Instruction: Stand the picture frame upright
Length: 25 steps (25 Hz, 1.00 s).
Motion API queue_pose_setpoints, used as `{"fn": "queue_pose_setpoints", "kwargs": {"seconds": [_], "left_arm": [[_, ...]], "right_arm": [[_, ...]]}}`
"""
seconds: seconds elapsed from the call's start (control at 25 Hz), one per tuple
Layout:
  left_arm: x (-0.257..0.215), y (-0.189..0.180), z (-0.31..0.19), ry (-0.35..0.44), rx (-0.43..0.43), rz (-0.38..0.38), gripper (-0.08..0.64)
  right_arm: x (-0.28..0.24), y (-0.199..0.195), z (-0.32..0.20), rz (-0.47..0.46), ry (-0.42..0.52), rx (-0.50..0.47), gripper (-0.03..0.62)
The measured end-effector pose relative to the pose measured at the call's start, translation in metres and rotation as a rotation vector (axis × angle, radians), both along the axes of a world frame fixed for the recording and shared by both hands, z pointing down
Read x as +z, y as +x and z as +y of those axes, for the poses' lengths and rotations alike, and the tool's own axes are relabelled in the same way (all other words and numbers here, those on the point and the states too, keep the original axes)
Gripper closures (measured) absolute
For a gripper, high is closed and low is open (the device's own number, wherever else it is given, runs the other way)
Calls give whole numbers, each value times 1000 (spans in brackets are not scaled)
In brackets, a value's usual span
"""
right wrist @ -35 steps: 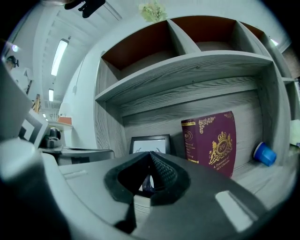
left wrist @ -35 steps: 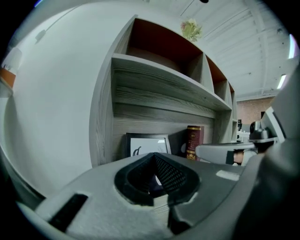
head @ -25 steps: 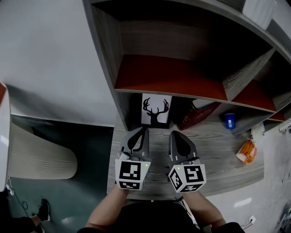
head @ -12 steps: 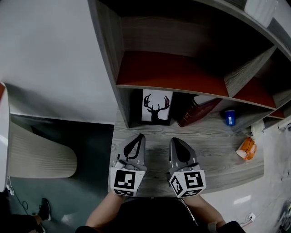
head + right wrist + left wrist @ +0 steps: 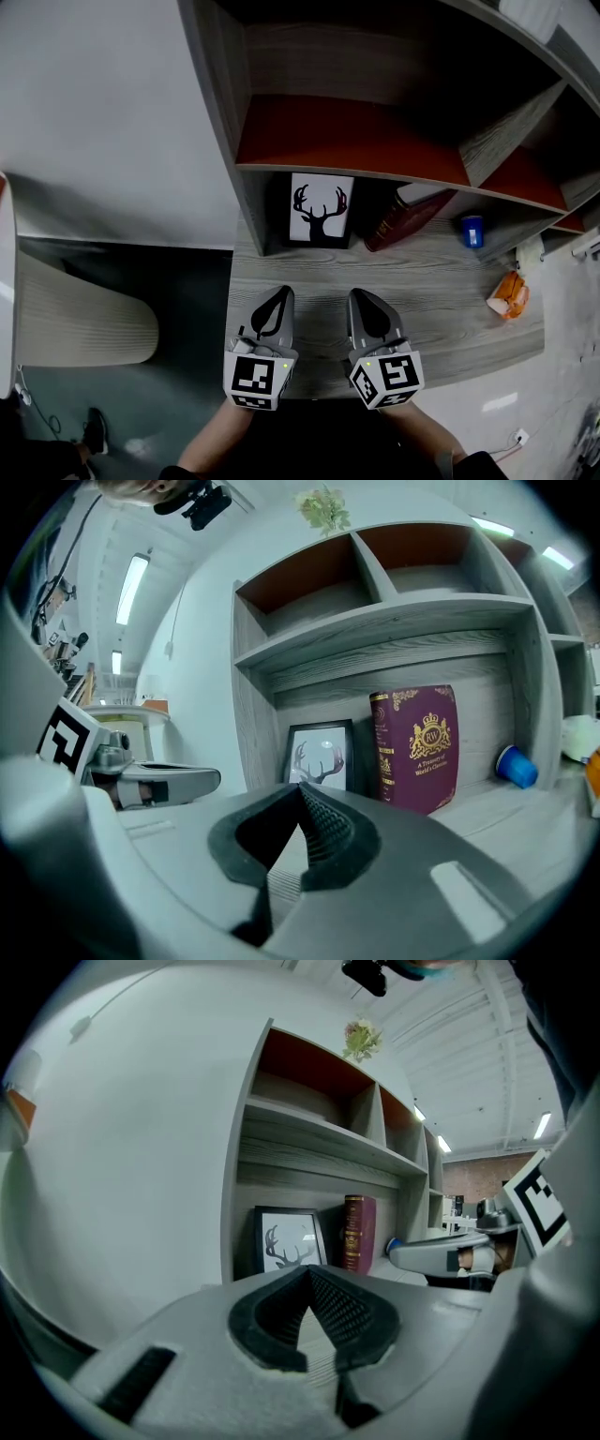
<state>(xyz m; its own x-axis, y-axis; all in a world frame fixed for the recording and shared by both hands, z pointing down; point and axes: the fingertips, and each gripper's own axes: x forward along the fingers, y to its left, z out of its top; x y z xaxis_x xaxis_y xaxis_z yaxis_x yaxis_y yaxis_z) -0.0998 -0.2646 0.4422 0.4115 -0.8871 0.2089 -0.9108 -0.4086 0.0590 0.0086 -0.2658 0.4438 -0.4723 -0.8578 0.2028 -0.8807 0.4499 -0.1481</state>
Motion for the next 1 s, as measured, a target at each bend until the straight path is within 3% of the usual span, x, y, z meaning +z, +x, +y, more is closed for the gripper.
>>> {"fn": "queue_pose_setpoints", "kwargs": {"seconds": [0.4,1.0], "left_arm": [[13,8,11,-34,44,-14,565],[23,1,10,-63,28,-46,565]], "right_arm": [[10,2,5,9,-25,8,595],[14,2,3,11,-42,18,595]]}}
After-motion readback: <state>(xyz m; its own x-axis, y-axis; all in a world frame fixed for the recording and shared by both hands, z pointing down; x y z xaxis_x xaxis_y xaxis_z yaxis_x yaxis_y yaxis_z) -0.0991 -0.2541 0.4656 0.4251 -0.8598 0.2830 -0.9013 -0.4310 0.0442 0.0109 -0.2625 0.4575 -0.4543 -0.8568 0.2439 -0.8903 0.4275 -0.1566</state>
